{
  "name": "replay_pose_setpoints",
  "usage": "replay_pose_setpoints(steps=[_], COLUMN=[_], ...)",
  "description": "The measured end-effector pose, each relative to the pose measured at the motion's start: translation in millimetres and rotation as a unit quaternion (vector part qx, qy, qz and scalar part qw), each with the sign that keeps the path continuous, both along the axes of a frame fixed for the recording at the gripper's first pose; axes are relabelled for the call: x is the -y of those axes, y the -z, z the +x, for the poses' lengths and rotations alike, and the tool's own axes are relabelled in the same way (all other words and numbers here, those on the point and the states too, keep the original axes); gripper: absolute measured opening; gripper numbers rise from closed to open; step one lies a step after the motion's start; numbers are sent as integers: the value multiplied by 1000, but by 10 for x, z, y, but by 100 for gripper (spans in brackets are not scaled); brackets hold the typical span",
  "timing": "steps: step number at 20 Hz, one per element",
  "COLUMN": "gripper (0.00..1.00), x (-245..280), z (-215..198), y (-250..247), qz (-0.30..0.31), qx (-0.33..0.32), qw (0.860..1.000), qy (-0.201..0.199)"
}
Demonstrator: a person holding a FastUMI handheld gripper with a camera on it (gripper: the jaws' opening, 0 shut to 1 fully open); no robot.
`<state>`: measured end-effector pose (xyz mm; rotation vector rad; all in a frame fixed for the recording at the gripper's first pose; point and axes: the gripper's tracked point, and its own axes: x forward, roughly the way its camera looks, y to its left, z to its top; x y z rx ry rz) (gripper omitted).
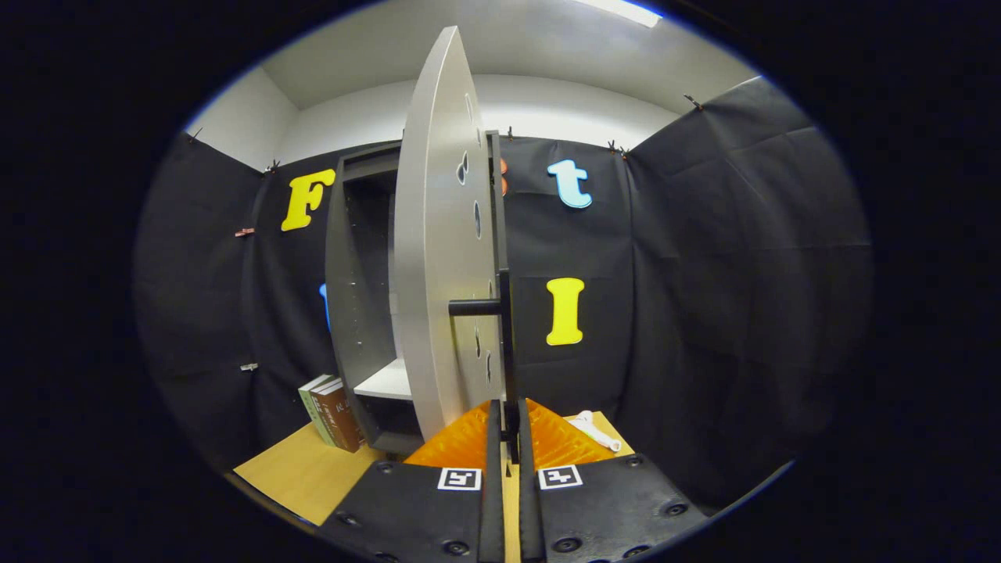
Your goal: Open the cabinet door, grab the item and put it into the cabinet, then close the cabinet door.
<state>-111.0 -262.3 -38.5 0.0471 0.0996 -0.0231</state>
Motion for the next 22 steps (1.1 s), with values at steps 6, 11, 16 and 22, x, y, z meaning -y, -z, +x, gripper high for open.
replay_pose_setpoints(steps=[6,11,16,22], gripper=[11,11,11,11], x=[61,-601,-1436,-2001], z=[-466,-624,-328,68], y=[-353,-456,104,1189], qz=[-3,-25,-7,-7], qx=[48,77,5,-119], qw=[999,996,995,990], qy=[17,-40,-95,-74])
